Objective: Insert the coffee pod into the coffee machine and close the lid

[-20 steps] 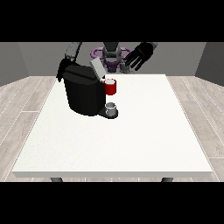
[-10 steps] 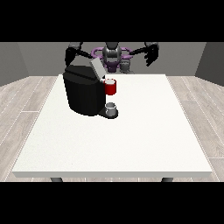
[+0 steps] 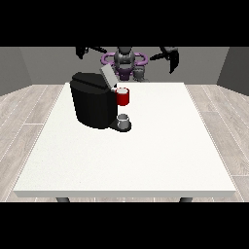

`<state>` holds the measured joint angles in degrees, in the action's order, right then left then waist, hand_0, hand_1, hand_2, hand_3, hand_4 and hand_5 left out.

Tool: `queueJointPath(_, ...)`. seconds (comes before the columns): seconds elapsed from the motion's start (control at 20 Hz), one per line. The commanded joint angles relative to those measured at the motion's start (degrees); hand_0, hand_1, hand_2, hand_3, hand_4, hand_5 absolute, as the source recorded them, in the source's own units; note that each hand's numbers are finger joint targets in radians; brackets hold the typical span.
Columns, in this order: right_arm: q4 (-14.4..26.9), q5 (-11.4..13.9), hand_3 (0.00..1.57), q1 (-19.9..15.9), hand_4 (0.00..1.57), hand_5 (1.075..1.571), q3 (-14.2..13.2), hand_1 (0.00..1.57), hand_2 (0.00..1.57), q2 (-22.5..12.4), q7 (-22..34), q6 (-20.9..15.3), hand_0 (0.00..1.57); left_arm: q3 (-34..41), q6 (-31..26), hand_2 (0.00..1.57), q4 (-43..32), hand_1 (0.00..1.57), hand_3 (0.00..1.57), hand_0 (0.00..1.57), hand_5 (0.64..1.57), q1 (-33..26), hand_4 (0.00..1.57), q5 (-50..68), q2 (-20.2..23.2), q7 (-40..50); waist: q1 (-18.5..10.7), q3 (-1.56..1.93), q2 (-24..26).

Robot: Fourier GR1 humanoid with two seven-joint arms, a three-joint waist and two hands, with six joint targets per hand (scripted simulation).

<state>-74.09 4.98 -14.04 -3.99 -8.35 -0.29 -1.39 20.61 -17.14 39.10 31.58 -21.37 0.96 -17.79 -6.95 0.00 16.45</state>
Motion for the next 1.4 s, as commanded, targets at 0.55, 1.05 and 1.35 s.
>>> queueJointPath(0.55,7.90,-9.53,0.00,-12.51,0.09,1.571,-9.29,0.00,0.00,-3.29,6.15,3.28,0.00,-9.68,2.50,0.00,17.93,0.00,0.00,0.00,1.571,-7.66,0.38,8.91,-0.95,5.94,-4.38,0.03,-7.93)
queueJointPath(1.05,14.93,-8.34,0.00,-18.51,0.00,1.571,-8.21,0.00,0.00,-3.25,4.06,1.90,0.00,-13.72,0.56,0.00,34.56,0.00,0.00,0.00,1.571,-14.61,0.35,13.04,0.65,10.26,-5.08,0.01,-13.62)
queueJointPath(1.35,15.08,-7.72,0.00,-19.43,0.00,1.571,-4.84,0.00,0.00,-2.50,4.46,5.04,0.00,-12.26,1.86,0.00,37.57,0.00,0.00,0.00,1.571,-17.50,0.36,14.15,2.60,9.81,-2.01,0.00,-15.16)
